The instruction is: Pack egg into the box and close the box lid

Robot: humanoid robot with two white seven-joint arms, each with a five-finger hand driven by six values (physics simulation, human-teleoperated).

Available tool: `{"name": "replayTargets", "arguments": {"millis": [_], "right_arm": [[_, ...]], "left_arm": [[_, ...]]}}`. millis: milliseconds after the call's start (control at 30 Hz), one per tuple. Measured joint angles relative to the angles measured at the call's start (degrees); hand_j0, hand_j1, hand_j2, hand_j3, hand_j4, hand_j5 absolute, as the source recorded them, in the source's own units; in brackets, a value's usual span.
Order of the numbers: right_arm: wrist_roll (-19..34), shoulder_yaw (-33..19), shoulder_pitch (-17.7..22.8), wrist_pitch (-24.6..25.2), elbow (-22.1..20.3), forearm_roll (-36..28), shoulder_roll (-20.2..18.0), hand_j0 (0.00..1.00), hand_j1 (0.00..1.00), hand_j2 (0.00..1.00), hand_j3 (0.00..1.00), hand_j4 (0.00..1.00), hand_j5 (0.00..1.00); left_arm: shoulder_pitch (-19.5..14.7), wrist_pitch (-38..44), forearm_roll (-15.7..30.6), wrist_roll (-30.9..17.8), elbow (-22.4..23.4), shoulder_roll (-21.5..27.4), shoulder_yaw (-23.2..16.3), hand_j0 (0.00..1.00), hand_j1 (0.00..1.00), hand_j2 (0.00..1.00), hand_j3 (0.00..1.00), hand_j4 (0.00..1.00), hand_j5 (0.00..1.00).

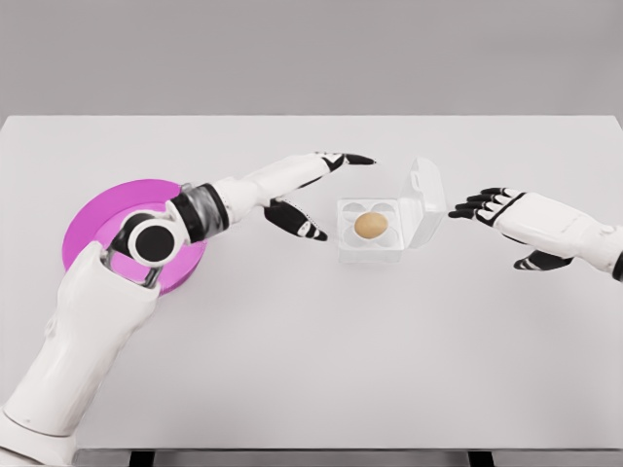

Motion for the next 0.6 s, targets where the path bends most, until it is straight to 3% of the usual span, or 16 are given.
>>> {"name": "replayTargets", "arguments": {"millis": [133, 333, 433, 600], "right_arm": [[0.0, 0.1, -0.2, 0.0, -0.1, 0.0, 0.7, 1.00, 1.00, 1.00, 1.00, 1.00, 1.00], [0.0, 1.0, -0.2, 0.0, -2.1, 0.0, 1.6, 1.00, 1.00, 1.00, 1.00, 1.00, 1.00], [0.0, 1.8, -0.2, 0.0, -3.3, 0.0, 1.7, 1.00, 1.00, 1.00, 1.00, 1.00, 1.00], [0.0, 3.4, -0.4, 0.0, -4.8, 0.0, 2.4, 1.00, 1.00, 1.00, 1.00, 1.00, 1.00]], "left_arm": [[0.4, -2.3, 11.7, 0.0, -5.9, 11.0, 1.6, 1.00, 1.00, 1.00, 1.00, 1.00, 1.00], [3.7, -21.7, 29.2, 0.0, -8.3, 30.5, 2.9, 1.00, 1.00, 1.00, 1.00, 1.00, 1.00], [4.2, -25.1, 32.3, 0.0, -7.2, 36.5, 4.2, 1.00, 1.00, 1.00, 1.00, 1.00, 1.00], [7.3, -26.8, 33.2, 0.0, -4.7, 39.8, 7.4, 1.00, 1.00, 1.00, 1.00, 1.00, 1.00]]}}
